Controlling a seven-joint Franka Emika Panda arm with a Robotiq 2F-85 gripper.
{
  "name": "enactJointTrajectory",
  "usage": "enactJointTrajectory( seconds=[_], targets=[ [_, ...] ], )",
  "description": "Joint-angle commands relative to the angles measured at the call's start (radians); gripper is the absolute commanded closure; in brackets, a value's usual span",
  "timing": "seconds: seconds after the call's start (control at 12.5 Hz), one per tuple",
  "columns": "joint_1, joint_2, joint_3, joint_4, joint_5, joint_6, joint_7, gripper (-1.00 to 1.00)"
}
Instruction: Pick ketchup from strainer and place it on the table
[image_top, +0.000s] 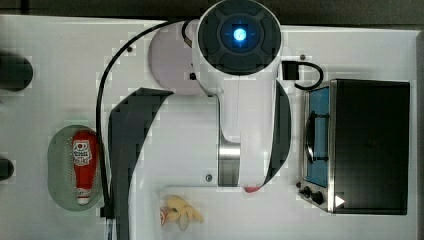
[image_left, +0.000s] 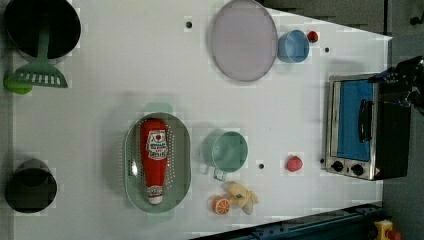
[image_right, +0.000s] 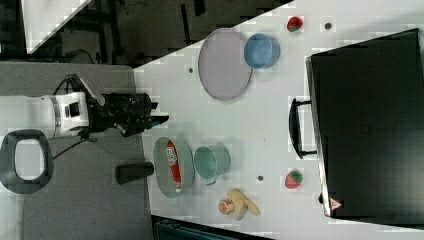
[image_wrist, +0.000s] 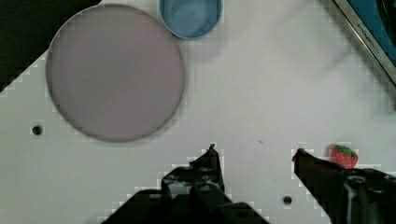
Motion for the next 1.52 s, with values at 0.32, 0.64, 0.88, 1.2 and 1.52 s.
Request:
enactJointTrajectory(
  seconds=[0.32, 0.64, 0.88, 1.2, 1.52],
  targets=[
    [-0.086, -0.284, 0.082, -0.170, 0.066, -0.125, 0.041, -1.00],
    [-0.049, -0.228, 0.220, -0.170, 0.080, -0.081, 0.041, -1.00],
    [-0.034, -0.178, 0.360, -0.171, 0.080, -0.035, 0.046, -1.00],
    [-0.030, -0.103, 0.545, -0.186, 0.079, 0.110, 0.107, -1.00],
    [-0.024, -0.005, 0.695, -0.264, 0.074, 0.303, 0.107, -1.00]
  ],
)
